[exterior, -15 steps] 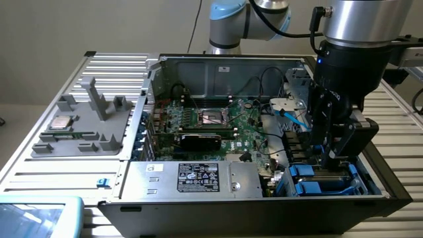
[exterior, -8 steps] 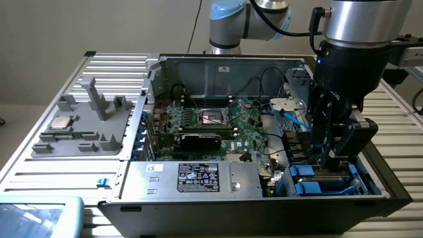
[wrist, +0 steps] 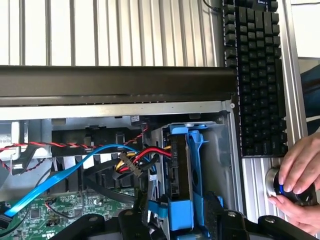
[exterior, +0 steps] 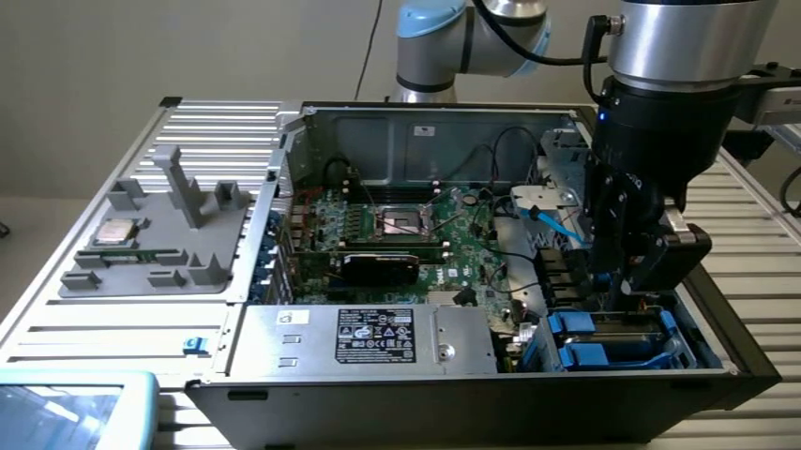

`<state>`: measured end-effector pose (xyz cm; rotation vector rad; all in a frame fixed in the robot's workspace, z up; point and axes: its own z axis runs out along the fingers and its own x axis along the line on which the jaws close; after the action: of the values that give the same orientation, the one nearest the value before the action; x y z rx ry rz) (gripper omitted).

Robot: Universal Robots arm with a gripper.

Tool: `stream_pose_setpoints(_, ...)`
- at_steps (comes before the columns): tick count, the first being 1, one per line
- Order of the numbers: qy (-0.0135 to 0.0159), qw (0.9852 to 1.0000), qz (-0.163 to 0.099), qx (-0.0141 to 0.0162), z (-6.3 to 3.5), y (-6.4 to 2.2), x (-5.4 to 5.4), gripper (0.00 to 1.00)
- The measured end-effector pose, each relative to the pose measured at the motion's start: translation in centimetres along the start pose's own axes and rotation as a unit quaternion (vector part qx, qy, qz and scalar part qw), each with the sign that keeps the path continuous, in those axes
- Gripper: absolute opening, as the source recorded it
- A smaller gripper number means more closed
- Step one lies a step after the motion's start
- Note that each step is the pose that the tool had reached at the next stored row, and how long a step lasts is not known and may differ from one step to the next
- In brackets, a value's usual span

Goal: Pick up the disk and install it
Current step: 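Insert the first disk wire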

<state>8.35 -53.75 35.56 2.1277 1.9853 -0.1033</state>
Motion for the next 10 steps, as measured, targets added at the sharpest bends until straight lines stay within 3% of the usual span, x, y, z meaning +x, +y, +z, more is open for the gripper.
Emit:
stream_pose_setpoints(1,0.0027,1.0,0.001,-0.0019,-0.01,-0.03,0.0,0.5)
stream_pose_setpoints(2,0.0069,1.0,0.002,-0.0048,-0.03,-0.07,-0.01,0.5)
stream_pose_setpoints(3,0.0116,0.9999,0.003,-0.0081,-0.03,-0.11,-0.01,0.43)
stream_pose_setpoints(5,0.0184,0.9997,0.005,-0.0143,-0.04,-0.26,-0.02,0.43)
stream_pose_setpoints(7,0.0207,0.9996,0.006,-0.0175,-0.03,-0.41,-0.03,0.43)
stream_pose_setpoints(10,0.0216,0.9996,0.007,-0.0196,-0.1,-0.68,-0.06,0.43)
